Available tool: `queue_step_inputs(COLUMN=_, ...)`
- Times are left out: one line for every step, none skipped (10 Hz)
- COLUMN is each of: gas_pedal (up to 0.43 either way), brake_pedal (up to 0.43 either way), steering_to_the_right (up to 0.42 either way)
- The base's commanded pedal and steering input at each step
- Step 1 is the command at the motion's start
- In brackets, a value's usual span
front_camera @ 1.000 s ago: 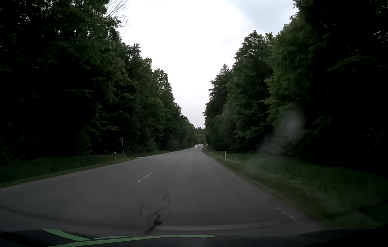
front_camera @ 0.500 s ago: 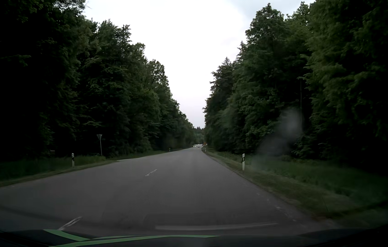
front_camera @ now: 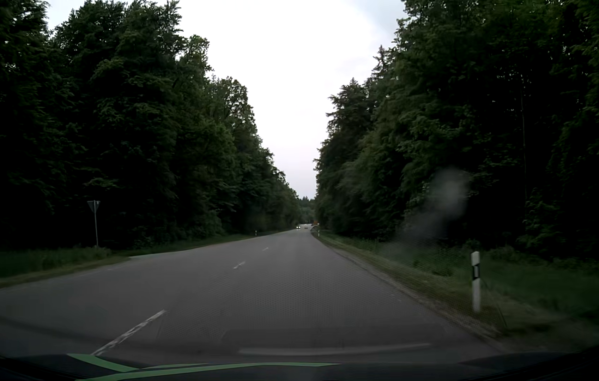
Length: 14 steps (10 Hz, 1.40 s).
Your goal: Follow the waypoints while adhering to traffic rules and regulations
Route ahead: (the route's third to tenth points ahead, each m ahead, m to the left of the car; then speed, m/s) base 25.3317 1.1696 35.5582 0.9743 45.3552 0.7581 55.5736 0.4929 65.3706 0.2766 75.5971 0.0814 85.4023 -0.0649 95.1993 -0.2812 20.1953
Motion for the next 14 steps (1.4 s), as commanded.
queue_step_inputs(gas_pedal=0.079, brake_pedal=0.000, steering_to_the_right=0.000)
queue_step_inputs(gas_pedal=0.079, brake_pedal=0.000, steering_to_the_right=0.000)
queue_step_inputs(gas_pedal=0.067, brake_pedal=0.000, steering_to_the_right=0.000)
queue_step_inputs(gas_pedal=0.067, brake_pedal=0.000, steering_to_the_right=0.000)
queue_step_inputs(gas_pedal=0.067, brake_pedal=0.000, steering_to_the_right=0.000)
queue_step_inputs(gas_pedal=0.067, brake_pedal=0.000, steering_to_the_right=0.000)
queue_step_inputs(gas_pedal=0.067, brake_pedal=0.000, steering_to_the_right=0.000)
queue_step_inputs(gas_pedal=0.067, brake_pedal=0.000, steering_to_the_right=0.000)
queue_step_inputs(gas_pedal=0.067, brake_pedal=0.000, steering_to_the_right=0.000)
queue_step_inputs(gas_pedal=0.067, brake_pedal=0.000, steering_to_the_right=0.000)
queue_step_inputs(gas_pedal=0.067, brake_pedal=0.000, steering_to_the_right=0.000)
queue_step_inputs(gas_pedal=0.067, brake_pedal=0.000, steering_to_the_right=0.000)
queue_step_inputs(gas_pedal=0.067, brake_pedal=0.000, steering_to_the_right=0.000)
queue_step_inputs(gas_pedal=0.067, brake_pedal=0.000, steering_to_the_right=0.000)
